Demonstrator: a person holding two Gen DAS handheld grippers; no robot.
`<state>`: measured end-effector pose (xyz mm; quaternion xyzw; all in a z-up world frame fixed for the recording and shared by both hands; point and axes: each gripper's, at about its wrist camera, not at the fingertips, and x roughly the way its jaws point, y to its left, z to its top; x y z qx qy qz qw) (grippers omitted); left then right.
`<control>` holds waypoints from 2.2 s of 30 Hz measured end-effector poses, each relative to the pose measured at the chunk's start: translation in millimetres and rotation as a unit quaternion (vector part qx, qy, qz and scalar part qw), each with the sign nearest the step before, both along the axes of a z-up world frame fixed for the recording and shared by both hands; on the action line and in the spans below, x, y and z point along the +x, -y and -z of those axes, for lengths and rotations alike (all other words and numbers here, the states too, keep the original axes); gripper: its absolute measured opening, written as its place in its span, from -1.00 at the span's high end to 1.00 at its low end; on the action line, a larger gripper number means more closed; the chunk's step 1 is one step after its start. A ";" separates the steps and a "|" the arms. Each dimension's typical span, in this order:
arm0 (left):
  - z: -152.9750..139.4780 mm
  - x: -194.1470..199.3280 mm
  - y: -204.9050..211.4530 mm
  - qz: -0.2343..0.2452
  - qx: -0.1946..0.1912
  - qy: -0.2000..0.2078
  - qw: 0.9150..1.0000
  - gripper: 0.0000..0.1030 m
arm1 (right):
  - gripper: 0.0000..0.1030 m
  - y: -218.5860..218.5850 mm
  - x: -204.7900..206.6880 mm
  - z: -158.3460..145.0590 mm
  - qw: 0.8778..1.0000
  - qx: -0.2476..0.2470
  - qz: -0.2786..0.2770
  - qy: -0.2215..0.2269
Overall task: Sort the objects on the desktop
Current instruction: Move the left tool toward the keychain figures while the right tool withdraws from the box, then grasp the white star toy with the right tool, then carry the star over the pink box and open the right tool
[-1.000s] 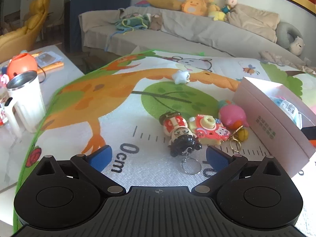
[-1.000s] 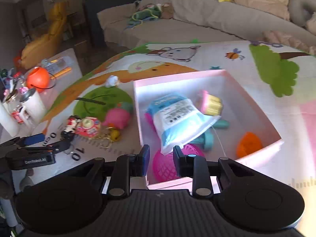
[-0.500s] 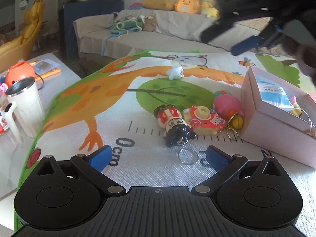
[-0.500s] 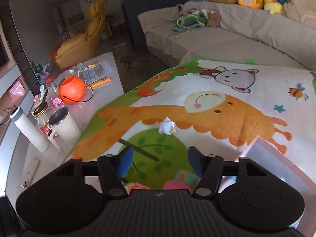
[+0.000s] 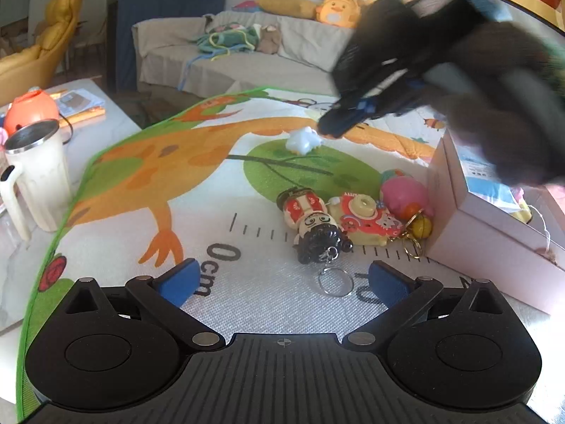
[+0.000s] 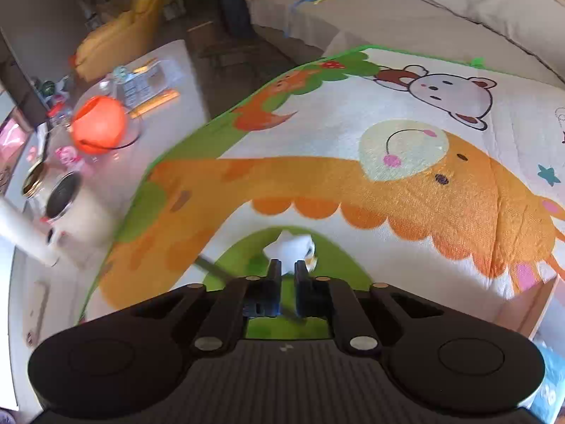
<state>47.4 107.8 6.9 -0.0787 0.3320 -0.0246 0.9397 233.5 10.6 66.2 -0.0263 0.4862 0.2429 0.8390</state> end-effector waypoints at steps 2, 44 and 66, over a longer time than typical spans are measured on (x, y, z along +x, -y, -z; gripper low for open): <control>0.6 0.7 -1.3 0.000 -0.005 -0.002 1.000 -1.00 | 0.87 14.7 -36.4 -18.2 0.999 0.018 -0.031 0.002; -0.9 -2.1 5.0 -0.014 0.023 -0.010 1.000 -1.00 | -0.03 -32.8 30.3 20.8 0.999 -0.035 0.017 0.017; -0.7 -21.2 21.4 0.078 0.017 0.001 0.997 -1.00 | -0.14 16.4 -38.8 4.6 0.985 -0.161 -0.012 0.055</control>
